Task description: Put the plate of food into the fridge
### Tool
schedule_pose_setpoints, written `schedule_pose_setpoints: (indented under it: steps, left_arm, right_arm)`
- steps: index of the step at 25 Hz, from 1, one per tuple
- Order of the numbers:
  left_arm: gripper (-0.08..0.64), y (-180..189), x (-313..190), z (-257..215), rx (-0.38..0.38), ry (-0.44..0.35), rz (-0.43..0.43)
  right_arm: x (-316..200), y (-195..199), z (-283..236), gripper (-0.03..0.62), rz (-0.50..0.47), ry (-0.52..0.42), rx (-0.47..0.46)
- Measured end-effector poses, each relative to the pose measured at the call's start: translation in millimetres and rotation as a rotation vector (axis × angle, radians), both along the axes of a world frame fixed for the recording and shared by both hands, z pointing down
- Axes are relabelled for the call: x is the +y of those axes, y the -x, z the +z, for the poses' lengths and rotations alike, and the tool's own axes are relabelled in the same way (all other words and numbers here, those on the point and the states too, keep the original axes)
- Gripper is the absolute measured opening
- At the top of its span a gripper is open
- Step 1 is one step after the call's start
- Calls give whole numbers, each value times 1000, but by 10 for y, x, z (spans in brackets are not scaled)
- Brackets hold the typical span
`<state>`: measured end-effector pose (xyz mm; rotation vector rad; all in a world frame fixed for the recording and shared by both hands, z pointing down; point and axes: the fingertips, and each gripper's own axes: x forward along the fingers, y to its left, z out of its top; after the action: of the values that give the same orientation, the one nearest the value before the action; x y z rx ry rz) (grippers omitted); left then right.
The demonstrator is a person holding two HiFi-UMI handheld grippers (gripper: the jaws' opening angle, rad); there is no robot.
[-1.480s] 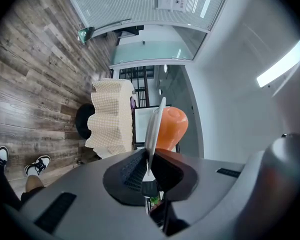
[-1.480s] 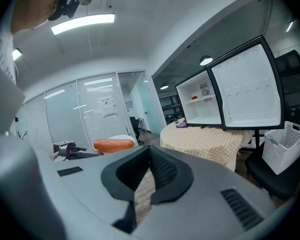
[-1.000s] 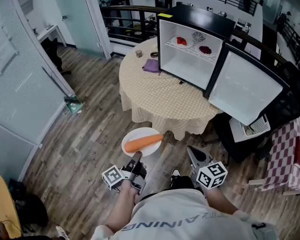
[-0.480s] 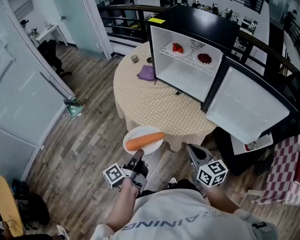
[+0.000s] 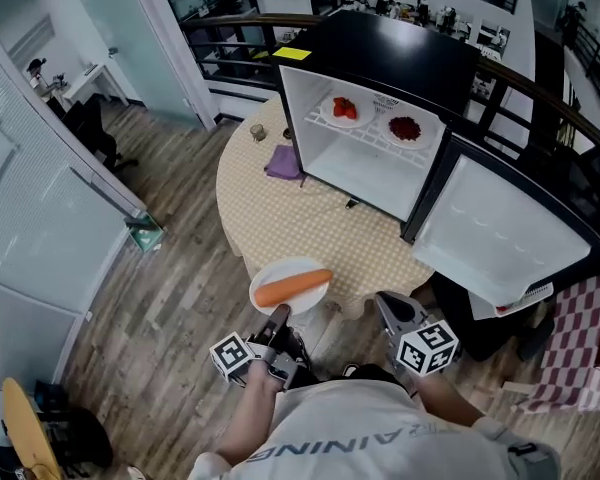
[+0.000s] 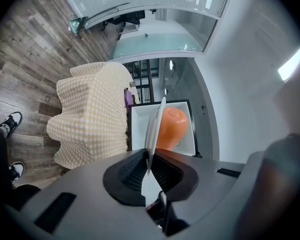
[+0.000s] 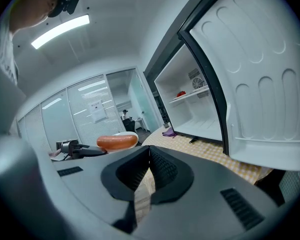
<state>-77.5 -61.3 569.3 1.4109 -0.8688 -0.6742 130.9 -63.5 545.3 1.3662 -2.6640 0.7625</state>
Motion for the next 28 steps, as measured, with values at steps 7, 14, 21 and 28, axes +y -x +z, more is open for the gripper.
schedule_pose_setpoints:
  steps: [7, 14, 21, 28]
  left_arm:
    - [29, -93, -631, 101, 17, -3, 116]
    - [29, -8, -1291, 48, 26, -5, 272]
    - [29, 39, -1869, 154, 28, 12, 396]
    - [29, -200, -2407, 348, 23, 12, 481]
  right_arm:
    - [-486, 22, 29, 23, 90, -4, 28]
    - [-969, 341, -125, 23, 184, 1, 36]
    - [-1199, 450, -107, 23, 330, 37, 67]
    - [-1258, 480, -18, 23, 430, 77, 77]
